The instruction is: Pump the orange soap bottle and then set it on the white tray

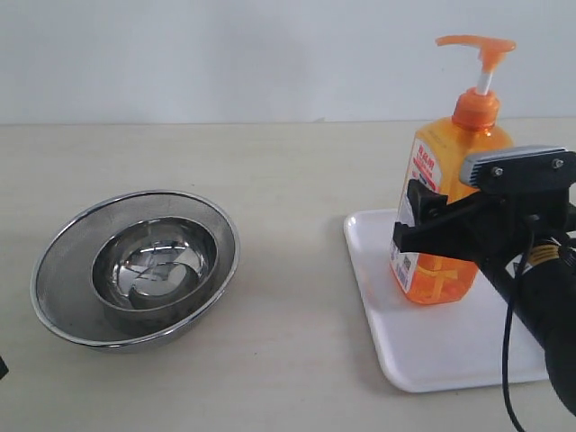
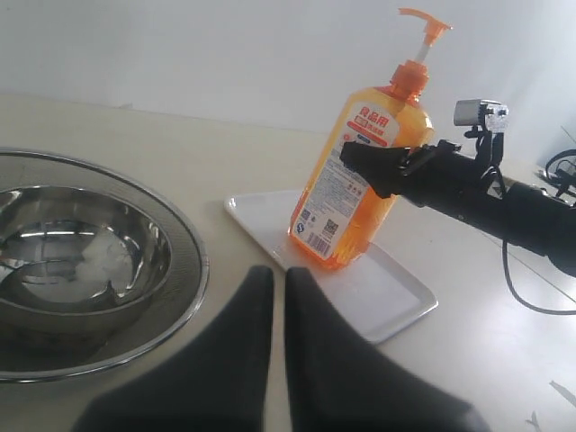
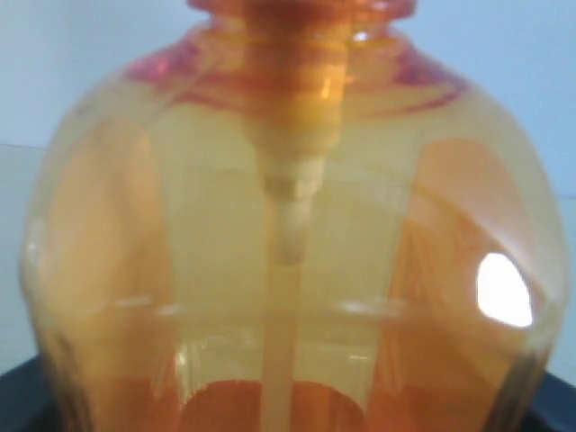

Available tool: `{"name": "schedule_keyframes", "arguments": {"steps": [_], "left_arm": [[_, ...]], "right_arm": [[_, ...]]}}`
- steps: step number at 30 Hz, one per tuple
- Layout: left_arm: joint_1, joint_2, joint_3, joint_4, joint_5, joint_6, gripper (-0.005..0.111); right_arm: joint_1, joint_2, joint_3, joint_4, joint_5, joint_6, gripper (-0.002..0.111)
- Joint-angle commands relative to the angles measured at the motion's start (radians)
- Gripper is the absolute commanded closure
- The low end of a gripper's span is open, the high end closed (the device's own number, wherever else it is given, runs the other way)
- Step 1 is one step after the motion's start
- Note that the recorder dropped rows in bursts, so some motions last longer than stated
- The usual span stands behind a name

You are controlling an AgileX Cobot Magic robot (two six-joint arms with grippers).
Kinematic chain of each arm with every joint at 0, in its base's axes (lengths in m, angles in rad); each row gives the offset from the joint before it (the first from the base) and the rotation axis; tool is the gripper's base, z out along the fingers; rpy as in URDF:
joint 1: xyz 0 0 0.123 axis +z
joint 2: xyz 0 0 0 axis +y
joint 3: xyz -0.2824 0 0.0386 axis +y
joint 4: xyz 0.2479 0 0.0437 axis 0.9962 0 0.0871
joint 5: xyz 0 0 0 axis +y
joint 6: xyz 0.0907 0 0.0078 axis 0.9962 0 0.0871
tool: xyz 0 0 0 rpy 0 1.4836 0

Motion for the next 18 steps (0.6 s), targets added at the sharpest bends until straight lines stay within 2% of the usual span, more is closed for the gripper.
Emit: {"name": "schedule_keyframes", "arguments": {"steps": [1, 18], "left_arm": [[0.002, -0.003, 0.004, -0.007, 0.005, 0.007, 0.102], [0.002, -0.003, 0.004, -0.007, 0.007, 0.007, 0.102]], "right_arm": [[0.010, -0.011, -0.012, 0.063, -0.082, -0.051, 0.109], [0.012, -0.011, -0.012, 0.053, -0.082, -0.052, 0.108]]}}
